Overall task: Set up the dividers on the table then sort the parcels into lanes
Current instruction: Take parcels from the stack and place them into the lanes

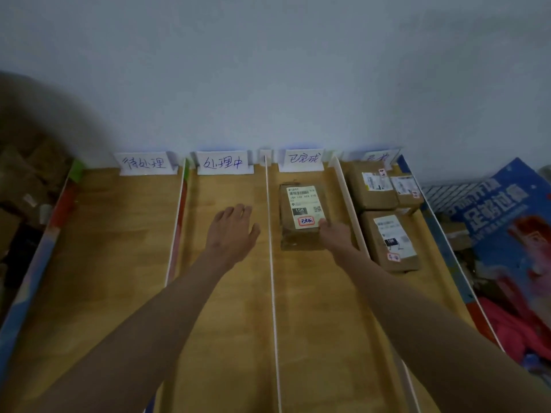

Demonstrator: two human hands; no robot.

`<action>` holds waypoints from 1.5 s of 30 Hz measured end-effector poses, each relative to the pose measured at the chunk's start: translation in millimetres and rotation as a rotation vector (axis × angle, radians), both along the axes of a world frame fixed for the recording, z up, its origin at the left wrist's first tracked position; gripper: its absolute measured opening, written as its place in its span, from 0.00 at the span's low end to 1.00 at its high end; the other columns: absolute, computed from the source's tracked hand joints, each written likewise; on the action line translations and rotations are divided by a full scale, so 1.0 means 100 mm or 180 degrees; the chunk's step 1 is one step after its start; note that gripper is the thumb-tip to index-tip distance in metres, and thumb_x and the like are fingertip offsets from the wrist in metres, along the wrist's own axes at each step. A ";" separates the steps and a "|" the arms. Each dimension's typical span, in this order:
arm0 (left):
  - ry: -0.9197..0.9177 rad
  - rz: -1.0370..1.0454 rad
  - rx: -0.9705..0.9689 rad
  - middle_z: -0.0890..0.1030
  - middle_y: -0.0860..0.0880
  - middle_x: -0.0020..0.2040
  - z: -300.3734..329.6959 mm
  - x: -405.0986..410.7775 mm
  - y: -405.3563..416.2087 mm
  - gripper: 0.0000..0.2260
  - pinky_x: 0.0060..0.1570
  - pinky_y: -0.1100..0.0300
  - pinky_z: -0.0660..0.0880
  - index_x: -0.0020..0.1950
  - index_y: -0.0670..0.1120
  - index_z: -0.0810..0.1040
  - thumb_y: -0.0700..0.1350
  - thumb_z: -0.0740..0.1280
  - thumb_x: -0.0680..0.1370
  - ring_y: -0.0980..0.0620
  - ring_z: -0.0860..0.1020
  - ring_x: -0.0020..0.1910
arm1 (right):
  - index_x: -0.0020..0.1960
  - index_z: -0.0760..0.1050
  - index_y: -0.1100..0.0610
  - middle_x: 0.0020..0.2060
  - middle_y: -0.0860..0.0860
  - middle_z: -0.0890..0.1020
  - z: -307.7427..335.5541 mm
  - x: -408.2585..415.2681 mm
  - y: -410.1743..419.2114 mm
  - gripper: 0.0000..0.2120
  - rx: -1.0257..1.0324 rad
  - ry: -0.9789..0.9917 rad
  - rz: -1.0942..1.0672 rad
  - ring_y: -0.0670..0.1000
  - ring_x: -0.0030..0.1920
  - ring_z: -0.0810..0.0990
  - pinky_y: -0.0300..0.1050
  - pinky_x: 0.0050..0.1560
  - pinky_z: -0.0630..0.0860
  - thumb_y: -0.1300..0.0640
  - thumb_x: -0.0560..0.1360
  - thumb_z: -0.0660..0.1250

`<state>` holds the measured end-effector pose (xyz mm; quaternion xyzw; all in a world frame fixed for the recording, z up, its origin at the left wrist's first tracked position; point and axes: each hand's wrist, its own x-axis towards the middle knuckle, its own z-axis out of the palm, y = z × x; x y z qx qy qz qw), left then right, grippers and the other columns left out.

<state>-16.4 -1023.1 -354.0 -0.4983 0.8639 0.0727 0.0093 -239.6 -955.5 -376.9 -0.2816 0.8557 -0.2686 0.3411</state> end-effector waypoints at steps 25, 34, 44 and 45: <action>0.0070 0.0320 0.0266 0.66 0.47 0.76 -0.75 -0.05 -0.76 0.24 0.73 0.51 0.60 0.77 0.45 0.62 0.55 0.53 0.83 0.47 0.63 0.74 | 0.71 0.64 0.66 0.68 0.62 0.68 -0.70 -0.22 -1.22 0.23 -0.0024 0.0482 0.0226 0.61 0.67 0.68 0.56 0.66 0.70 0.51 0.84 0.54; 0.0203 0.0321 0.0066 0.63 0.46 0.77 -0.10 0.20 -0.17 0.24 0.74 0.51 0.58 0.78 0.44 0.62 0.54 0.52 0.84 0.46 0.61 0.76 | 0.75 0.61 0.55 0.72 0.54 0.67 0.09 0.27 -0.31 0.23 -0.0597 0.2289 0.1786 0.55 0.72 0.64 0.54 0.72 0.61 0.50 0.83 0.49; 0.0150 0.0550 -0.0408 0.68 0.45 0.74 0.70 1.21 1.19 0.26 0.72 0.50 0.60 0.74 0.45 0.68 0.56 0.46 0.82 0.45 0.66 0.73 | 0.72 0.65 0.56 0.70 0.56 0.70 0.90 1.31 0.96 0.23 -0.0721 0.2628 0.2112 0.58 0.68 0.68 0.55 0.71 0.62 0.48 0.82 0.49; 0.0175 0.0585 -0.0452 0.70 0.45 0.73 0.78 1.33 1.35 0.28 0.71 0.50 0.61 0.72 0.45 0.70 0.57 0.45 0.81 0.45 0.67 0.72 | 0.72 0.65 0.56 0.70 0.55 0.70 0.98 1.42 1.07 0.23 -0.0782 0.2608 0.2120 0.57 0.69 0.67 0.55 0.72 0.61 0.47 0.82 0.49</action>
